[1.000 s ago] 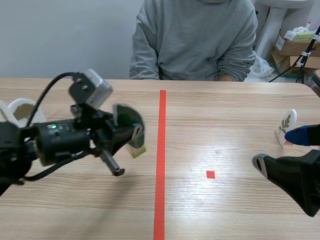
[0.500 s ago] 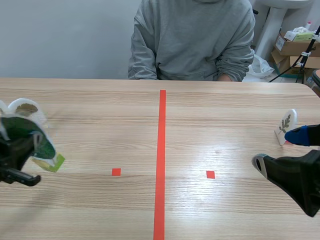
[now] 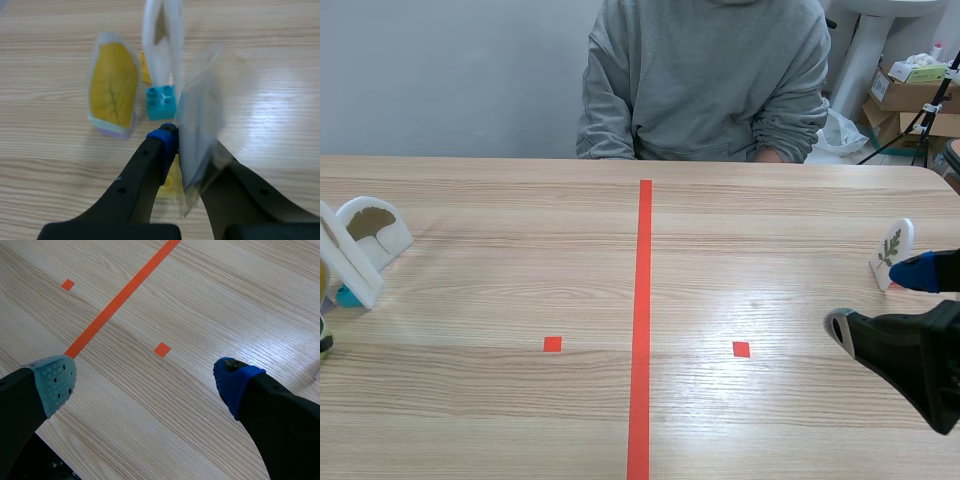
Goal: Do the leaf sorting experiment
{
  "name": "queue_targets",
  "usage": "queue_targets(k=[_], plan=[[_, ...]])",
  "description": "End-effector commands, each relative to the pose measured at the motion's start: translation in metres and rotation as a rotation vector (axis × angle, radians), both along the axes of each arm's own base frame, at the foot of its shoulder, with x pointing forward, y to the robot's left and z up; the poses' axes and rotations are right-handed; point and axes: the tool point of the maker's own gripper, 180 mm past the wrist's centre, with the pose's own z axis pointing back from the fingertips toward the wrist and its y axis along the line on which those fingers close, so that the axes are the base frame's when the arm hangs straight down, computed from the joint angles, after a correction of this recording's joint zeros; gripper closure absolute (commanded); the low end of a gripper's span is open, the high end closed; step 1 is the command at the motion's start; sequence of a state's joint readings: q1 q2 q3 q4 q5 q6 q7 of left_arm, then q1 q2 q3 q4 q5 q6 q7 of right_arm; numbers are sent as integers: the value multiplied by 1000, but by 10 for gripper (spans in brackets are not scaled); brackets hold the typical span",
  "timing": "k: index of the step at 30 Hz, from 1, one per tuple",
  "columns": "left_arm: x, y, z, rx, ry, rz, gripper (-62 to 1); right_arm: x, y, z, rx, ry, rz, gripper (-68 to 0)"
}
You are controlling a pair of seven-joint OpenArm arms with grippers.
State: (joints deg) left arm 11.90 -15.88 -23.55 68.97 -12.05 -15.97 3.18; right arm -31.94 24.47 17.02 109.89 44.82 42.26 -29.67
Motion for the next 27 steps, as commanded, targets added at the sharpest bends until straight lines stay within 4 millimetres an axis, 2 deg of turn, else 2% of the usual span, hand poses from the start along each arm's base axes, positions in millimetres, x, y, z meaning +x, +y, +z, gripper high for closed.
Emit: queue_targets(k=[1, 10, 19, 24, 27], plan=[[14, 0, 17, 5, -58, -5, -26, 4, -1, 9, -2, -32, 13, -560], [24, 16, 0, -21, -38, 57, -26, 4, -1, 9, -3, -32, 13, -560], [22, 17, -4, -14, -32, 56, -36, 4, -1, 9, -2, -32, 13, -560], [22, 17, -4, -14, -33, 57, -228, 4, -1, 9, -2, -32, 13, -560], [22, 17, -4, -15, -32, 56, -289, 4, -1, 9, -2, -32, 13, -560]])
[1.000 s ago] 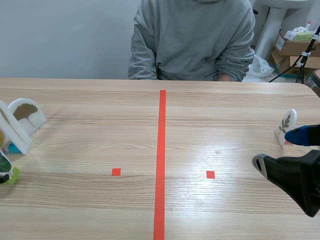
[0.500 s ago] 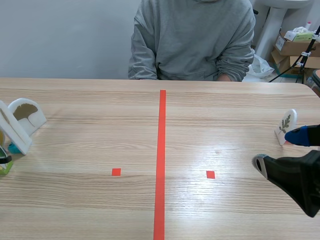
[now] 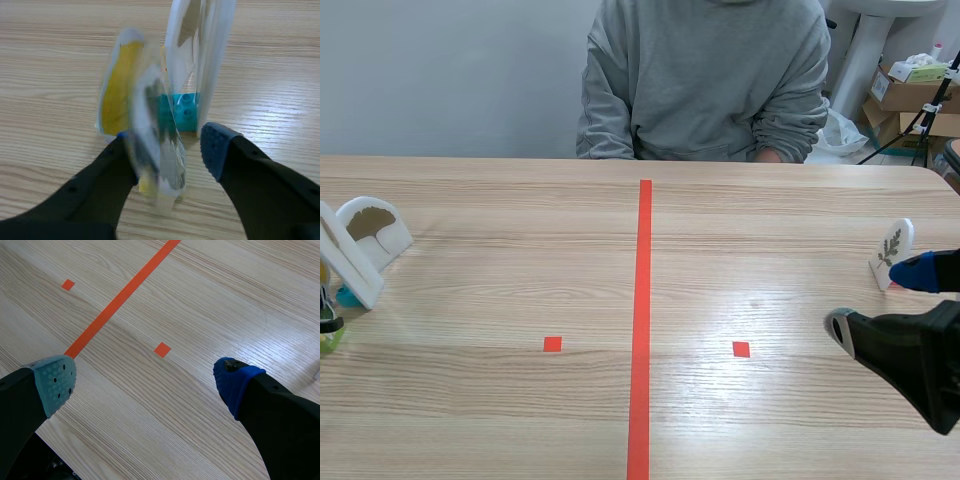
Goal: Do the leaf sorting experiment
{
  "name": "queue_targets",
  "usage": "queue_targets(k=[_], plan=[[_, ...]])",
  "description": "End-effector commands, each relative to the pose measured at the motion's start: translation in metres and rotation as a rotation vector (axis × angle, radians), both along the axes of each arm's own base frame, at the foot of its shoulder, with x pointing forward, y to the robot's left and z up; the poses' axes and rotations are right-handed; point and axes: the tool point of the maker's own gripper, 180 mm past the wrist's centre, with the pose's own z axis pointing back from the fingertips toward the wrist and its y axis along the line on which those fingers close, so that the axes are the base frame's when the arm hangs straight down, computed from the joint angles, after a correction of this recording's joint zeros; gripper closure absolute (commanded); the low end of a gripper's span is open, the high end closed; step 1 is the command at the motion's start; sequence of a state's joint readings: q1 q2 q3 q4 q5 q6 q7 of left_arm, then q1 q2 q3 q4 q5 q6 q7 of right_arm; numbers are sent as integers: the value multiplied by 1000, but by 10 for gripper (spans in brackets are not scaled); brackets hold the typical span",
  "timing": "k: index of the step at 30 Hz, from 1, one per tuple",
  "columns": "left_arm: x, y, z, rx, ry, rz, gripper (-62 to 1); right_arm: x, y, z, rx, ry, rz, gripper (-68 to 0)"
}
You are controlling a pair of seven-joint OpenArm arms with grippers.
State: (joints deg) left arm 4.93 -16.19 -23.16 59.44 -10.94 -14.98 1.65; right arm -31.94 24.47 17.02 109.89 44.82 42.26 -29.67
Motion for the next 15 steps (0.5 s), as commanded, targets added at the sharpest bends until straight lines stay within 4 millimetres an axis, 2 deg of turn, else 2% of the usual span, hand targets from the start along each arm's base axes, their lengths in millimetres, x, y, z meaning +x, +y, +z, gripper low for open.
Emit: queue_targets(k=[1, 7, 9, 15], plan=[[5, 2, 12, 15, -37, -4, -314, 4, -1, 9, -2, -32, 13, -560], [4, 2, 15, 18, -58, -7, -571, 4, -1, 9, -3, -32, 13, -560], [3, 0, 16, 21, -68, -14, -623, 4, -1, 9, -3, -32, 13, -560], [-15, 8, 26, 50, -76, -4, -623, 4, -1, 9, -3, -32, 13, -560]])
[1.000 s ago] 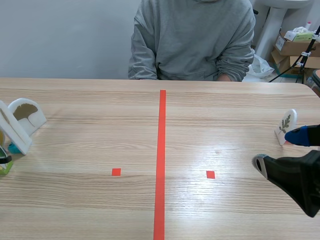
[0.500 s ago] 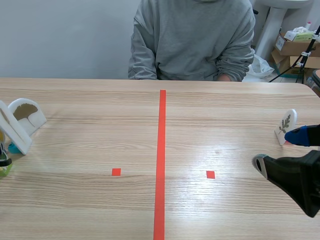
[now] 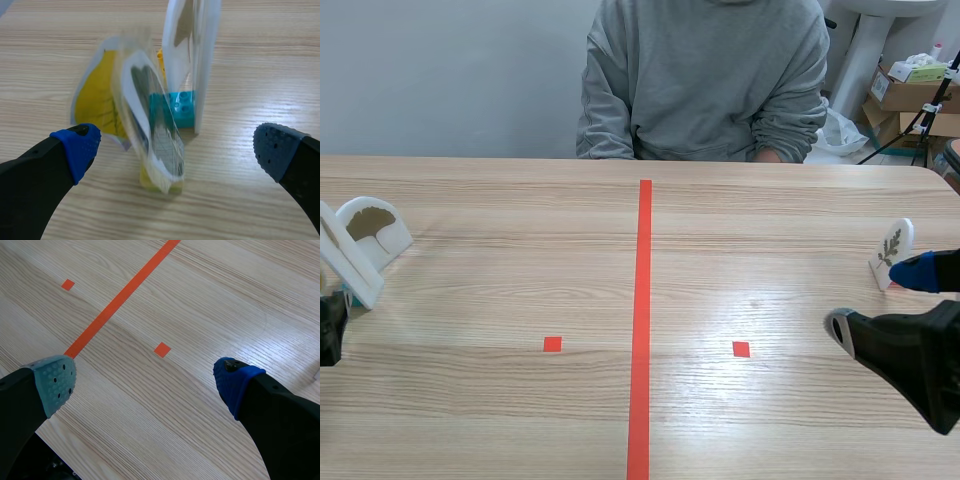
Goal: Do the leaf sorting experiment
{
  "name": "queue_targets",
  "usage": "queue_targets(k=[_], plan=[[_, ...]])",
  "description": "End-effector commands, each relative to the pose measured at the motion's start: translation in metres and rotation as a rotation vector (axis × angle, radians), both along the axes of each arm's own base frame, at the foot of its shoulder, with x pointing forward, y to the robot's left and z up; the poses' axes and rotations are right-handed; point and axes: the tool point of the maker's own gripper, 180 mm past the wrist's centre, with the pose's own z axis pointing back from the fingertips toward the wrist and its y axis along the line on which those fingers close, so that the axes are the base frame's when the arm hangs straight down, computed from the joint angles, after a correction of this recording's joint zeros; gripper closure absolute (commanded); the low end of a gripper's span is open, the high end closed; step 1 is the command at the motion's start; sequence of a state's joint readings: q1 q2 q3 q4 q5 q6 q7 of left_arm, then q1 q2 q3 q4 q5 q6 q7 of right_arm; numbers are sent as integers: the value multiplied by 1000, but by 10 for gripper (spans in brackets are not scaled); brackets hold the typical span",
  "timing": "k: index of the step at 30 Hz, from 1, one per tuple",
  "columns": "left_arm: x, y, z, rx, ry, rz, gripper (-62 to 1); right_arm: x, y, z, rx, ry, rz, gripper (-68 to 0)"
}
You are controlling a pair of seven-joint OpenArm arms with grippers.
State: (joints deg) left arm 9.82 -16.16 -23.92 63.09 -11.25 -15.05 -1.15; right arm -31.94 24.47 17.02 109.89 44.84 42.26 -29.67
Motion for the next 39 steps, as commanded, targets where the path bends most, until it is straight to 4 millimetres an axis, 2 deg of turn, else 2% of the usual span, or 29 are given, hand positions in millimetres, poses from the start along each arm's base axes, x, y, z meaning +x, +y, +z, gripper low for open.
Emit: queue_targets(k=[1, 5, 8, 10, 19, 24, 31, 36, 39], plan=[[-3, 9, 25, 30, -60, 10, -623, 4, -1, 8, -3, -32, 13, -560], [-19, 6, 61, 81, -127, -17, -623, 4, -1, 8, -3, -32, 13, -560], [-30, -5, 93, 128, -174, -61, -623, 4, -1, 8, -3, -32, 13, -560], [-37, -23, 107, 139, -186, -125, -623, 4, -1, 8, -3, -32, 13, -560], [-63, -121, 146, 53, -223, -425, -623, 4, -1, 7, -8, -26, 14, -560], [-70, -167, 148, -2, -197, -560, -623, 4, -1, 8, -6, -27, 13, -560], [-81, -222, 130, -109, -137, -715, -623, 4, -1, 8, -5, -30, 13, -560], [-84, -246, 123, -123, -125, -757, -623, 4, -1, 9, -3, -32, 13, -560], [-79, -251, 120, -126, -133, -746, -623, 4, -1, 8, -7, -32, 13, -560]])
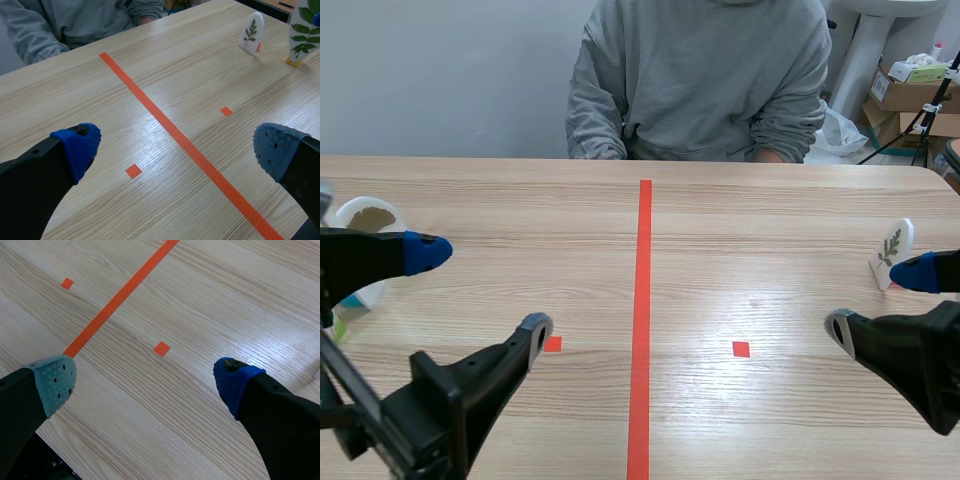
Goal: Do the leaf sorting experiment
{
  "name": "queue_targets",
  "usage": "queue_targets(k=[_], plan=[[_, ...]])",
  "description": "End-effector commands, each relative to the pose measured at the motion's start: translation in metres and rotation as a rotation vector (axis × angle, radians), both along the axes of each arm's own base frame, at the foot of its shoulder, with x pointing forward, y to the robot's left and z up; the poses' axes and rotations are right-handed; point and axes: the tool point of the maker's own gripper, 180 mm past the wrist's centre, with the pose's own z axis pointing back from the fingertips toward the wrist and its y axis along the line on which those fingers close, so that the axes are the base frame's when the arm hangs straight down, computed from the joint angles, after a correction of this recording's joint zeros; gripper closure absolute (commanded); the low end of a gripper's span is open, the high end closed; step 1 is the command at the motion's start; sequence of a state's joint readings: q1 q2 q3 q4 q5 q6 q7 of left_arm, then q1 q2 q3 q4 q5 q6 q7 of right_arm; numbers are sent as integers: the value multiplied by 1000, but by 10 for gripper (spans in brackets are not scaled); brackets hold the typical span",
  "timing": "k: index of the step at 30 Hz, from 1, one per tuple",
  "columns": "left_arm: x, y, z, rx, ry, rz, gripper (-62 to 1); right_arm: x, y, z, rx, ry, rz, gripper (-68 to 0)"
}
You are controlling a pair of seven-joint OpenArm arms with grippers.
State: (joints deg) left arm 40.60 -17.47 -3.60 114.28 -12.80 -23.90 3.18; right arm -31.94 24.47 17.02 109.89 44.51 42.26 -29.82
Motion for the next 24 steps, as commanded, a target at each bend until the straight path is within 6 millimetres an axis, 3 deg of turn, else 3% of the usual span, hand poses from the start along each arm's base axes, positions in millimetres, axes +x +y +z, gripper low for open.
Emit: queue_targets(k=[1, 24], plan=[[7, 3, 3, 0, -27, 25, -623, 4, 0, 9, 1, -35, 13, -560], [7, -6, -1, -21, 0, 5, -623, 7, -3, 9, -28, -59, 12, -560]])
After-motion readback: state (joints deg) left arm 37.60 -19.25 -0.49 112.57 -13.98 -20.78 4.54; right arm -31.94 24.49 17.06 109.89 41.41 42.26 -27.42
